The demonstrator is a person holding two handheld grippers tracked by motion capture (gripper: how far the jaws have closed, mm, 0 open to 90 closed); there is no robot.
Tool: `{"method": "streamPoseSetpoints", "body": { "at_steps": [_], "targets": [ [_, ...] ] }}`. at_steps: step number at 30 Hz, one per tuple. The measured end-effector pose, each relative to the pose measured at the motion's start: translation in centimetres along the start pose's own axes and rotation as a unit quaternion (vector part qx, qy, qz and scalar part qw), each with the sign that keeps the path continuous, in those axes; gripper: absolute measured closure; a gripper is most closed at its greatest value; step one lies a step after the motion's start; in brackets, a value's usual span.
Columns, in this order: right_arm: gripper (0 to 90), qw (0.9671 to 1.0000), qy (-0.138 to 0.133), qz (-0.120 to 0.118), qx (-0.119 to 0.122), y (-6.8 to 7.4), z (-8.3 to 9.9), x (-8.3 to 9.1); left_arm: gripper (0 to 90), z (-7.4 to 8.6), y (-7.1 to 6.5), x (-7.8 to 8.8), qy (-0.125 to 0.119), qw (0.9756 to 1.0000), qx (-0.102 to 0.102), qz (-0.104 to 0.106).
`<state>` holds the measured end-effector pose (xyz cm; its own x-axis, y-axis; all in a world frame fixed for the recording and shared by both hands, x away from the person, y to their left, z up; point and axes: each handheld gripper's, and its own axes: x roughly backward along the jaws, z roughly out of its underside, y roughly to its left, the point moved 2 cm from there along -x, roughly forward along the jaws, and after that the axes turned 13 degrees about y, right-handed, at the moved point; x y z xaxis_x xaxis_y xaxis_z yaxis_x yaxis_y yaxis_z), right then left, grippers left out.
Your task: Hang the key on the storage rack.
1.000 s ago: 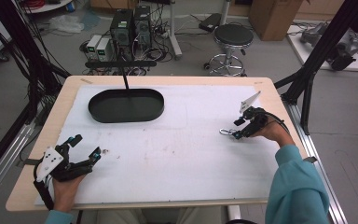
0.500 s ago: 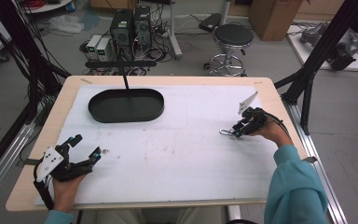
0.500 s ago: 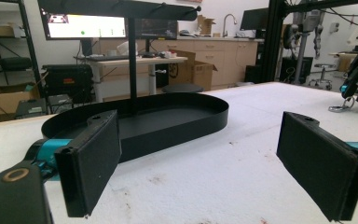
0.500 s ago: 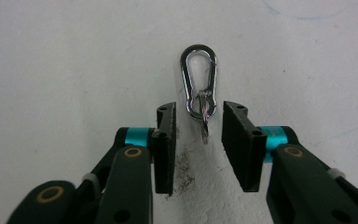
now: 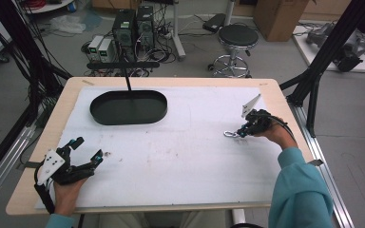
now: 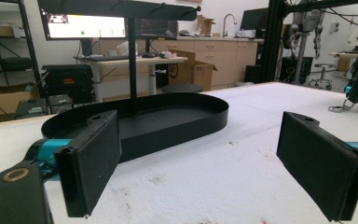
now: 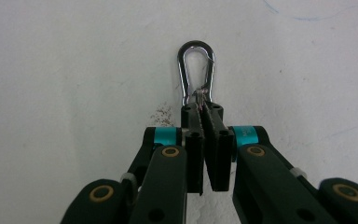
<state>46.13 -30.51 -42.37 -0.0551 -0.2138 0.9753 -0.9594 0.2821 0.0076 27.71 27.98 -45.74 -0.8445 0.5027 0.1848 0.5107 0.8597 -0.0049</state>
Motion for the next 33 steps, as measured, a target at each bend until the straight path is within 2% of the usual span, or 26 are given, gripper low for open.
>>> {"method": "streamPoseSetpoints", "body": {
  "at_steps": [9,14,15,19,22,24,27,30,32,33],
  "targets": [
    [89.1,1.0,0.0,-0.003,-0.003,0.2,-0.1,0.2,14.1,0.0,0.0,0.0,0.0,1.0,0.0,0.0],
    [89.2,0.9994,-0.034,0.005,-0.002,0.3,-0.3,1.0,14.1,0.0,0.0,0.0,0.0,1.0,0.0,0.0],
    [89.2,0.9991,-0.041,-0.002,-0.008,0.4,-0.3,1.2,14.1,0.0,0.0,0.0,-0.002,1.0,0.002,0.0],
    [89.2,0.9978,-0.064,-0.002,-0.016,0.5,-0.4,1.7,14.1,0.0,0.1,0.0,0.0,1.0,0.004,-0.001],
    [89.2,0.9953,-0.093,-0.007,-0.023,0.6,-0.7,2.3,14.1,-0.1,0.2,-0.1,0.007,0.9999,0.009,0.001],
    [89.2,0.9932,-0.114,-0.011,-0.02,0.8,-1.0,2.6,14.1,-0.2,0.3,-0.2,0.011,0.9999,0.012,0.001],
    [89.2,0.991,-0.132,-0.02,-0.011,1.2,-1.3,2.9,14.1,-0.5,0.4,-0.3,0.011,0.9999,0.012,0.001],
    [89.2,0.9887,-0.148,-0.023,-0.01,1.3,-1.4,3.2,14.1,-1.1,0.6,-0.5,0.017,0.9998,0.01,0.009],
    [89.2,0.9863,-0.162,-0.025,-0.01,1.5,-1.5,3.6,14.2,-1.5,0.7,-0.7,0.018,0.9996,0.011,0.017],
    [89.1,0.9841,-0.175,-0.028,-0.009,1.6,-1.6,3.7,14.2,-1.8,0.8,-0.8,0.023,0.9995,0.007,0.022]
  ]
}}
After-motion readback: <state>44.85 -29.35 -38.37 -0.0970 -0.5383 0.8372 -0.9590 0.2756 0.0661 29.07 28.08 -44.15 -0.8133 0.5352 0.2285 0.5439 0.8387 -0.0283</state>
